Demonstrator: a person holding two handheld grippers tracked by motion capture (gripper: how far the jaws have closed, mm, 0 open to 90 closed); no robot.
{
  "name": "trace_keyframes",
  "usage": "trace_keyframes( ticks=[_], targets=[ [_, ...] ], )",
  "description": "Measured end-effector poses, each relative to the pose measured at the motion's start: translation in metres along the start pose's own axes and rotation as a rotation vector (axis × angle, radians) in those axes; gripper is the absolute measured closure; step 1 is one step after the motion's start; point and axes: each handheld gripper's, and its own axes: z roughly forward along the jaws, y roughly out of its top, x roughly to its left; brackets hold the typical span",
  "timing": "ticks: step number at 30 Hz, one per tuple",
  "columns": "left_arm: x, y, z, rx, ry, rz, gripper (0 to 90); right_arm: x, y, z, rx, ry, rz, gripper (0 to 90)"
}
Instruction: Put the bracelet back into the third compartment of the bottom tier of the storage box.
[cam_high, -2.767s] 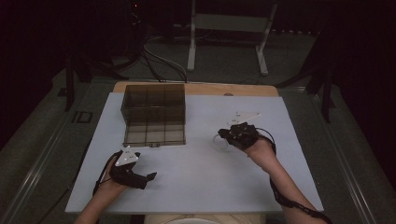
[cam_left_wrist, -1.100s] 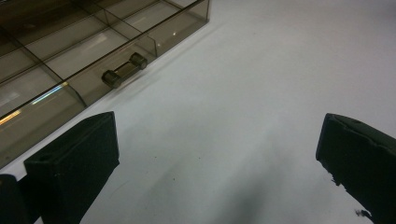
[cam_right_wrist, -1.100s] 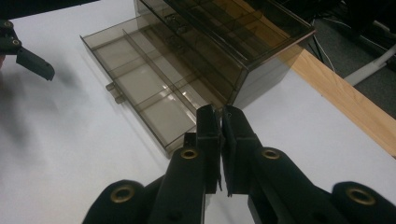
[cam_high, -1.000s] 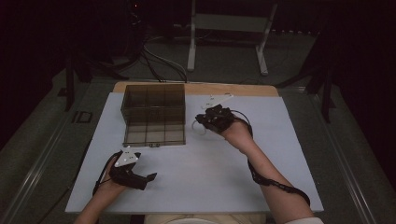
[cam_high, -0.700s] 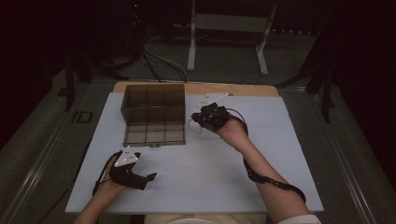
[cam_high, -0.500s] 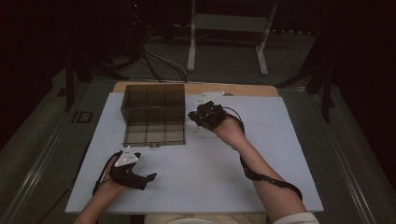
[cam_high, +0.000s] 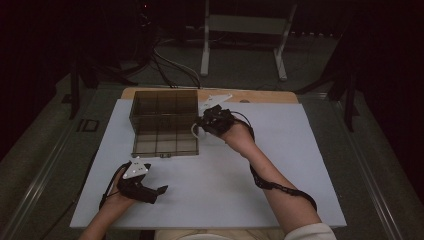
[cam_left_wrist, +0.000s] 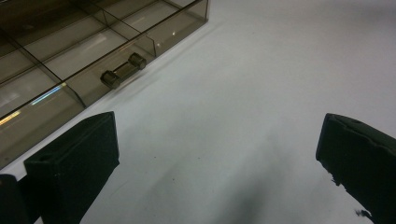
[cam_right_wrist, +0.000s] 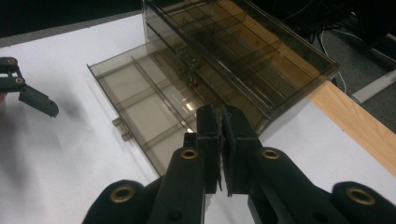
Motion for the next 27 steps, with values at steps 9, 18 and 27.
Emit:
trace_keyframes(
  ticks=[9, 18, 27],
  targets=[
    [0.000, 0.000, 0.000, -0.002, -0.001, -0.001, 0.7, 0.003, 0.007, 0.016, -0.004, 0.012, 0.013, 86.1],
    [0.001, 0.000, 0.000, -0.004, 0.001, 0.002, 0.7, 0.005, 0.010, 0.028, -0.007, 0.017, 0.031, 86.2],
    [0.001, -0.001, 0.000, -0.004, 0.000, 0.002, 0.7, 0.010, 0.010, 0.041, -0.008, 0.007, 0.046, 86.2]
  ],
)
